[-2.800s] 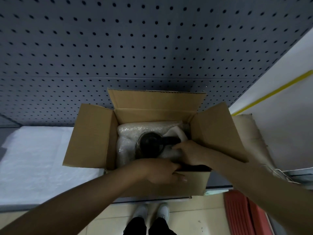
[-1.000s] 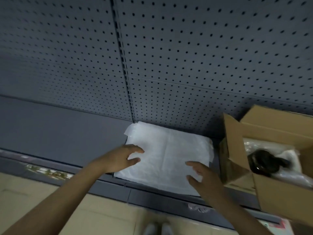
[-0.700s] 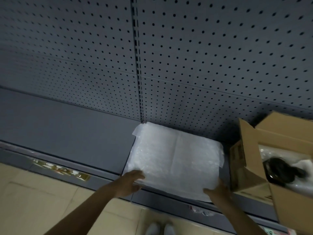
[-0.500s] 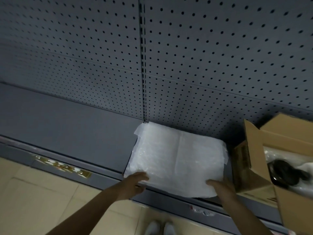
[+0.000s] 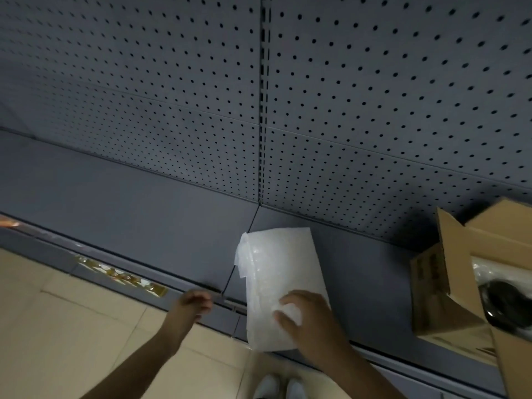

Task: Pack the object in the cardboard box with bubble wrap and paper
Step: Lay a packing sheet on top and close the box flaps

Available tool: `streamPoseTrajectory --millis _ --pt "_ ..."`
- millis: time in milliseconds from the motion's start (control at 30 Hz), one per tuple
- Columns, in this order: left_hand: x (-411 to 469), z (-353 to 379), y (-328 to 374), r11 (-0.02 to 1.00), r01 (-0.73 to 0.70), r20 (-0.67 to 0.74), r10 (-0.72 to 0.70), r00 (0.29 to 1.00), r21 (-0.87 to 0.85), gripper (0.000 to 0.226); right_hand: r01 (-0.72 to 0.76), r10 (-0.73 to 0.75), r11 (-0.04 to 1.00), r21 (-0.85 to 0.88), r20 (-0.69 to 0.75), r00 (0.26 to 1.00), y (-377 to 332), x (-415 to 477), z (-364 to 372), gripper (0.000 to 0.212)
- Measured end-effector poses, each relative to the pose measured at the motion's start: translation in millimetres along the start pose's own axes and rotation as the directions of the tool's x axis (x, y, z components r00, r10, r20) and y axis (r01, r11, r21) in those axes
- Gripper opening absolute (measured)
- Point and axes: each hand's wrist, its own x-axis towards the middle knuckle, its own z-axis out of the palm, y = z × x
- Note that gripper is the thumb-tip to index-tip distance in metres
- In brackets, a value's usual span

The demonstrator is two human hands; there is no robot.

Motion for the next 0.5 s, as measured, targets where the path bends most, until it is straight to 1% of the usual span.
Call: streamPoseTrajectory --millis 33,67,100,133,167,200,233,267,300,333,367,400,433,467,500 --pt "4 -5 2 1.0 -0.01 -0.011 0.01 1.0 -0.003 0.024 -0.034 0.038 0.999 0.03 -0.138 0.99 13 6 4 0.038" --pt "7 -6 3 1.0 -0.014 -0.004 0.014 1.0 -0.002 0.02 -0.095 0.117 0.99 0.1 -0.232 0.966 32 17 11 0.031" --pt "8 -4 3 1.0 -0.005 0.011 0.005 1.0 0.022 0.012 -0.194 0.241 0.963 0.185 -0.28 0.929 45 23 14 0.034" --pt "8 1 4 0.999 0.01 0.039 -0.012 0.999 0.045 0.004 -0.332 0.407 0.9 0.282 -0.275 0.871 64 32 19 0.041" --pt "5 8 3 0.996 0.041 0.074 -0.046 0.996 0.079 0.015 -0.479 0.569 0.806 0.348 -0.231 0.789 88 39 31 0.05" --pt "1 17 1 0.992 0.079 0.112 -0.09 0.99 0.098 0.027 -0.606 0.71 0.682 0.41 -0.171 0.684 105 44 40 0.06" --pt "-6 27 1 0.984 0.138 0.154 -0.154 0.976 0.11 0.039 -0.681 0.795 0.568 0.462 -0.092 0.6 118 42 49 0.071" --pt "-12 36 -1 0.972 0.2 0.199 -0.221 0.955 0.122 0.051 -0.709 0.848 0.443 0.549 0.002 0.531 141 45 67 0.076" --pt "-19 45 -1 0.955 0.264 0.249 -0.29 0.924 0.131 0.06 -0.684 0.855 0.331 0.65 0.099 0.509 158 47 84 0.072" --pt "-24 53 -2 0.941 0.313 0.297 -0.338 0.893 0.132 0.064 -0.649 0.827 0.215 0.73 0.217 0.518 153 41 89 0.071" --pt "-28 61 -4 0.927 0.35 0.338 -0.374 0.864 0.132 0.065 -0.638 0.79 0.141 0.757 0.302 0.533 132 29 85 0.075" --pt "-30 67 -8 0.917 0.377 0.364 -0.398 0.842 0.129 0.065 -0.614 0.748 0.091 0.784 0.353 0.561 114 20 83 0.072" --pt "-34 72 -10 0.905 0.4 0.376 -0.425 0.823 0.146 0.062 -0.58 0.725 0.041 0.814 0.375 0.577 101 12 82 0.056" --pt "-35 77 -16 0.892 0.417 0.391 -0.451 0.802 0.174 0.058 -0.535 0.675 -0.012 0.845 0.402 0.619 96 9 82 0.036" --pt "-39 80 -19 0.875 0.438 0.421 -0.482 0.768 0.205 0.056 -0.507 0.659 -0.048 0.861 0.409 0.631 91 6 83 0.025"
